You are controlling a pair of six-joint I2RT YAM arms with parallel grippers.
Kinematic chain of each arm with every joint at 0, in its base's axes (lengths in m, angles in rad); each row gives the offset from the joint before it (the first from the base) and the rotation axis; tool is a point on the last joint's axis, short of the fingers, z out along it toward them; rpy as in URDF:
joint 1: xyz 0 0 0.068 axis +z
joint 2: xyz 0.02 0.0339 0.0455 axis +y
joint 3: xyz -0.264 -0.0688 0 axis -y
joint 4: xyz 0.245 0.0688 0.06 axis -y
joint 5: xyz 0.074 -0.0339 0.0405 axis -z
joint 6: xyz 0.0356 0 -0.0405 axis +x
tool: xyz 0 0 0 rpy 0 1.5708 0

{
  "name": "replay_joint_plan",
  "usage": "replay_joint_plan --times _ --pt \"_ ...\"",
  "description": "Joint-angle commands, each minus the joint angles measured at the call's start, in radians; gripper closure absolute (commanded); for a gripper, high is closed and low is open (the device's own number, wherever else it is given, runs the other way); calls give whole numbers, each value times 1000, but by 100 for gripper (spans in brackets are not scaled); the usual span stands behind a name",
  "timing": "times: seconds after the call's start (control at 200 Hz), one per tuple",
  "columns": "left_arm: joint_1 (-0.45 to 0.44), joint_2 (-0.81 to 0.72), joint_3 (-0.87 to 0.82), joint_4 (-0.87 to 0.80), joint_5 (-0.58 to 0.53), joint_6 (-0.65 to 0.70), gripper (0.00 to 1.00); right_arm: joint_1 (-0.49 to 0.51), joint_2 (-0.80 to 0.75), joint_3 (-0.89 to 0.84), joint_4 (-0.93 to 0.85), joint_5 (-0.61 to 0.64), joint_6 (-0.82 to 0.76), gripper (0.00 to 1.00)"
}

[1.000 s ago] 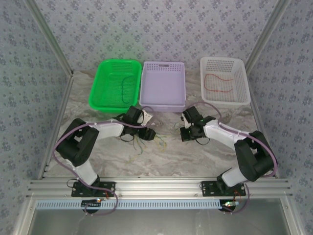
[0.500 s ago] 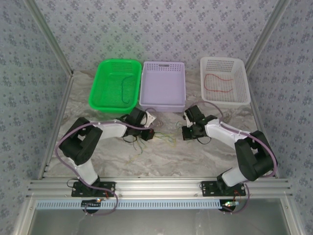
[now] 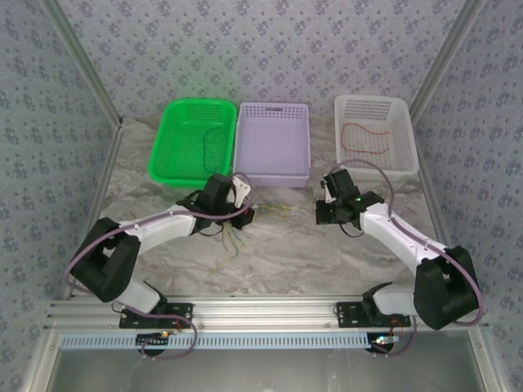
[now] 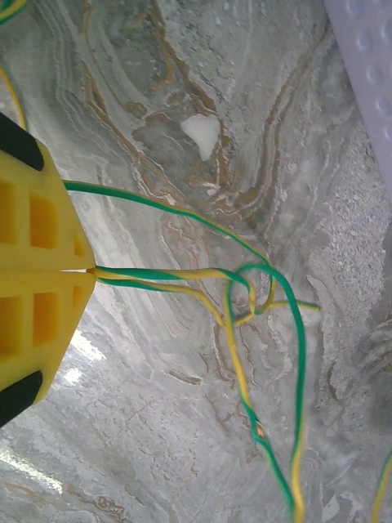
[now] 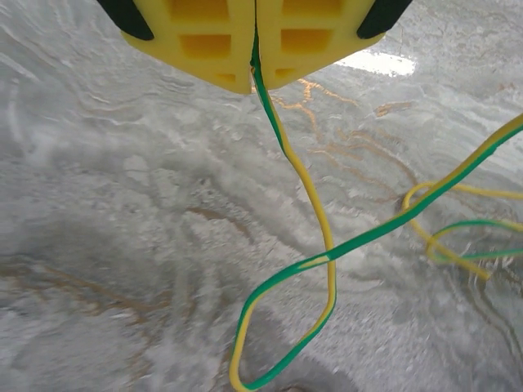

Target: Untangle the cables

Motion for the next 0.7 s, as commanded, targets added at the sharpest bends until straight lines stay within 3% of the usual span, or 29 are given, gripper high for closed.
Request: replay_joint_plan --times 0.0,0.395,0.495,0.605,0.695 --pt "11 -40 -26 1 -28 -35 100 -29 -65 11 -48 78 57 100" --pt "68 -184 -117 -40 -117 -113 100 -209 -311 -8 -127 229 143 100" --pt "79 -220 -127 -45 -113 -128 100 -257 -334 0 -106 146 117 100" --pt "63 -269 -130 -9 -62 -153 100 -238 -327 10 -84 45 78 100" --pt "11 -292 -103 1 -53 -158 76 -199 -337 11 -91 33 76 100"
